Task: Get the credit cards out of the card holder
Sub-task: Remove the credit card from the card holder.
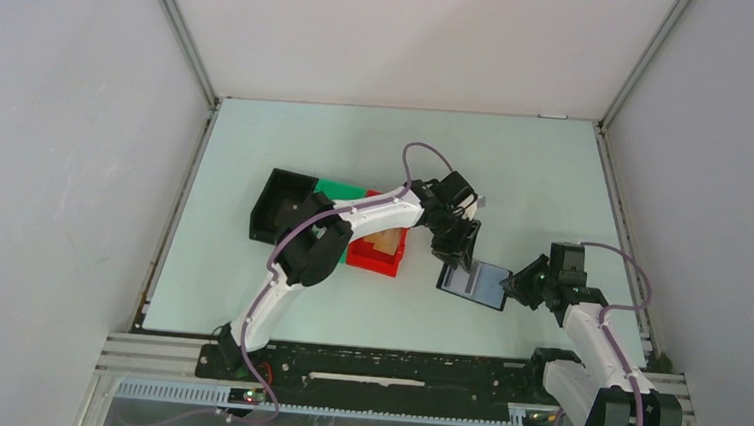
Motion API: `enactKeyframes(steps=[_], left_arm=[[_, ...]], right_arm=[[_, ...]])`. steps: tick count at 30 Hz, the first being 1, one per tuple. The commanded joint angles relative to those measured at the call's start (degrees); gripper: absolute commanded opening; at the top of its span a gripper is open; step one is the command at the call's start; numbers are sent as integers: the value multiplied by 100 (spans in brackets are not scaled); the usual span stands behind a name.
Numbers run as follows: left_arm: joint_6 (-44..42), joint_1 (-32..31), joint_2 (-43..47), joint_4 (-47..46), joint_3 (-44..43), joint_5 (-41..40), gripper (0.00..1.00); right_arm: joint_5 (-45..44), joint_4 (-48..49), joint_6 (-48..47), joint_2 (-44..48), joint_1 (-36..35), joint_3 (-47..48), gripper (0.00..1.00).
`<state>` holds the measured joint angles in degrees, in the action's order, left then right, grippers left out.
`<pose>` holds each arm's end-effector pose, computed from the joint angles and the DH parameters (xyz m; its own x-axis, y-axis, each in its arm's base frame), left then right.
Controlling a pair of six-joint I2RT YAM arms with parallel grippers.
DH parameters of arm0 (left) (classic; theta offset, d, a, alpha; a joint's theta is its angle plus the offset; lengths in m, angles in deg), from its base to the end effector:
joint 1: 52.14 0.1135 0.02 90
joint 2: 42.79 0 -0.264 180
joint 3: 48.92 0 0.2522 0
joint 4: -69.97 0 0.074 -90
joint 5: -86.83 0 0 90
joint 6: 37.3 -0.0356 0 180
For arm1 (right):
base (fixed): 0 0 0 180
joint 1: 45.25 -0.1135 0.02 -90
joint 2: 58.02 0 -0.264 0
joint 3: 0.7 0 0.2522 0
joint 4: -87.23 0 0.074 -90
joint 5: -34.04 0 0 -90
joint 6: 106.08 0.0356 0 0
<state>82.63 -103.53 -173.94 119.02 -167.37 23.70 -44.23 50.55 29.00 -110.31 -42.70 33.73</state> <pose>0.2931 -0.3928 0.1637 -0.8908 0.4022 -0.2115 0.4455 0.6810 -0.5812 0.1619 0.0000 0.1563 -0.6272 0.7219 -0.2924 0.5237 0.6687 0.5277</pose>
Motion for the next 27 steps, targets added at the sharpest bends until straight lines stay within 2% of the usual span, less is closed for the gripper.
enactKeyframes(steps=[1,13,19,27], left_arm=[[-140,-48,-4,28,-327,164,48],[-78,-78,-98,-7,-492,581,48],[-281,-66,121,199,-335,-570,48],[-254,-28,-3,290,-351,-518,49]], right_arm=[[10,69,-50,40,18,-19,25],[23,77,-44,38,18,-19,25],[23,86,-58,18,18,-19,25],[31,121,-56,-12,18,-19,25]])
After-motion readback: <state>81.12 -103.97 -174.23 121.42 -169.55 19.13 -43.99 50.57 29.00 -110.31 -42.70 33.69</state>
